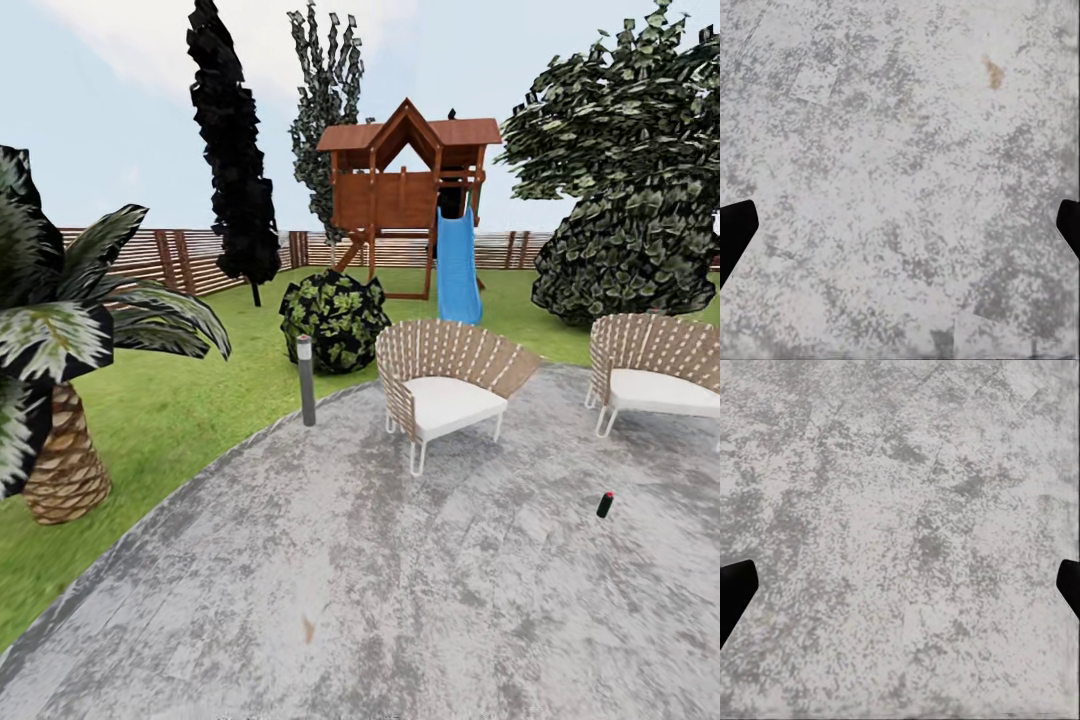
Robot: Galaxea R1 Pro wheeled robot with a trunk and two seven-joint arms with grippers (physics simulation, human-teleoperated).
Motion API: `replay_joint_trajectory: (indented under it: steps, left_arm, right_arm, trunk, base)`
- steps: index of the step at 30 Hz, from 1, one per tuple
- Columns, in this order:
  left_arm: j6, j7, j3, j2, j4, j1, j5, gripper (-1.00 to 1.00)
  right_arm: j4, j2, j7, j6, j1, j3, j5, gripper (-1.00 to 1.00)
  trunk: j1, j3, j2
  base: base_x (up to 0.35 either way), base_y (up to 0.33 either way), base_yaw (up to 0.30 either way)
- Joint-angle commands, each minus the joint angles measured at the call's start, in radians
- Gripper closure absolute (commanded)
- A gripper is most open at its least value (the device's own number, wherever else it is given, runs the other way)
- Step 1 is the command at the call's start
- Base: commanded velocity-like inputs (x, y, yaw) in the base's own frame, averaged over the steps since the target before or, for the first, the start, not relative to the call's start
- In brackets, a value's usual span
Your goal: In the garden, pick up the pesticide atomizer on the floor and spray pesticide onto both trees until each tree trunk is fully covered.
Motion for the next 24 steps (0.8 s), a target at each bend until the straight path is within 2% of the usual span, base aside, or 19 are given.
replay_joint_trajectory:
  steps: [1, 15, 19, 24]
  left_arm:
    - [-0.002, 0.000, 0.000, 0.000, 0.000, 0.000, 0.009, -1.00]
    - [-0.002, 0.000, 0.000, 0.000, 0.000, 0.000, 0.009, -1.00]
    - [-0.002, 0.000, 0.000, 0.001, 0.000, 0.000, 0.009, -1.00]
    - [-0.002, 0.000, 0.000, 0.002, 0.000, 0.000, 0.009, -1.00]
  right_arm:
    - [0.001, 0.000, 0.000, -0.003, -0.001, 0.000, 0.000, -1.00]
    - [0.001, 0.000, 0.000, -0.003, -0.001, 0.000, 0.000, -1.00]
    - [0.001, 0.001, 0.000, -0.003, -0.001, 0.000, 0.000, -1.00]
    - [0.002, 0.002, 0.000, -0.003, -0.001, 0.000, 0.000, -1.00]
  trunk:
    - [-0.001, -0.001, -0.001]
    - [-0.001, -0.001, -0.001]
    - [-0.001, -0.001, -0.001]
    - [-0.001, -0.002, -0.001]
  base:
    - [-0.254, -0.218, -0.286]
    - [-0.248, -0.218, -0.286]
    - [-0.079, -0.187, -0.286]
    - [-0.012, -0.037, -0.286]
